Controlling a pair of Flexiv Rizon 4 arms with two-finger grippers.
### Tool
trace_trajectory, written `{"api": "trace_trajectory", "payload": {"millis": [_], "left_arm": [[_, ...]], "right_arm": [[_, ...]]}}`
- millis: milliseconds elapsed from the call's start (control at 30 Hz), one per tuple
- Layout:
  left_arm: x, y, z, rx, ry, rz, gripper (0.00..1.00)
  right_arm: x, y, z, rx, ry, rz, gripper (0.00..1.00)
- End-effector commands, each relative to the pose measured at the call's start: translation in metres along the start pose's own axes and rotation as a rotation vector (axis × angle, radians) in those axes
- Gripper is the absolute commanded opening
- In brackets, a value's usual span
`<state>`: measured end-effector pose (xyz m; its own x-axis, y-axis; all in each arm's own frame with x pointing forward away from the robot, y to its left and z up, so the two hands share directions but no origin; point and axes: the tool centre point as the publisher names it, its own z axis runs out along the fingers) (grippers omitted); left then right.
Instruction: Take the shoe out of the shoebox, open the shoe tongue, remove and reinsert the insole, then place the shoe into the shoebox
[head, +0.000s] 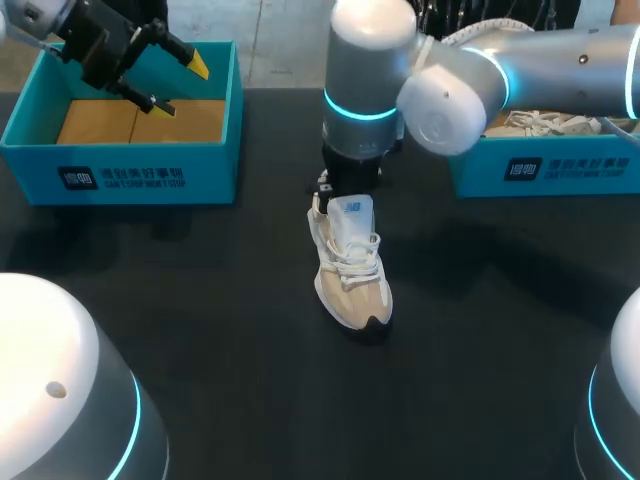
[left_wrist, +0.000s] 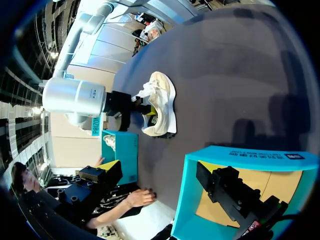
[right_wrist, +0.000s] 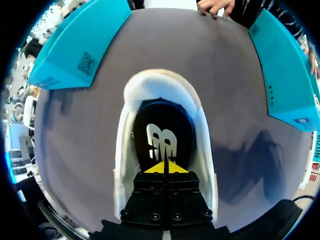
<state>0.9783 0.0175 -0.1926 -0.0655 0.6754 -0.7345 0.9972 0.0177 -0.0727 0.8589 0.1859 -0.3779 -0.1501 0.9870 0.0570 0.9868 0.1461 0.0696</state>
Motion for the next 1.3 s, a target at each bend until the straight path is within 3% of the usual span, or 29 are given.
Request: {"api": "trace_trajectory", "payload": {"millis": [33,267,500,833,1067,1300], "left_arm": [[0.000,0.000,-0.001,0.001,0.003,0.000,1.00],[0.000,0.000,-0.001,0.001,0.003,0.000,1.00],[0.000,0.000,-0.001,0.001,0.003,0.000,1.00],[0.000,0.000,-0.001,0.001,0.003,0.000,1.00],[0.000,0.000,-0.001,0.001,0.003,0.000,1.00],[0.000,0.000,-0.001,0.001,0.003,0.000,1.00]], "right_arm": [[0.005,-0.003,0.010,-0.018,-0.022,0.008,0.00],[0.003,0.001,0.020,-0.002,-0.024,0.015,0.00],[0.004,0.018,-0.003,-0.079,-0.059,0.002,0.00],[0.004,0.042,0.019,-0.126,-0.070,-0.003,0.00],[0.001,0.042,0.032,-0.125,-0.061,0.016,0.00],[-0.002,0.040,0.012,-0.188,-0.093,0.035,0.00]]}}
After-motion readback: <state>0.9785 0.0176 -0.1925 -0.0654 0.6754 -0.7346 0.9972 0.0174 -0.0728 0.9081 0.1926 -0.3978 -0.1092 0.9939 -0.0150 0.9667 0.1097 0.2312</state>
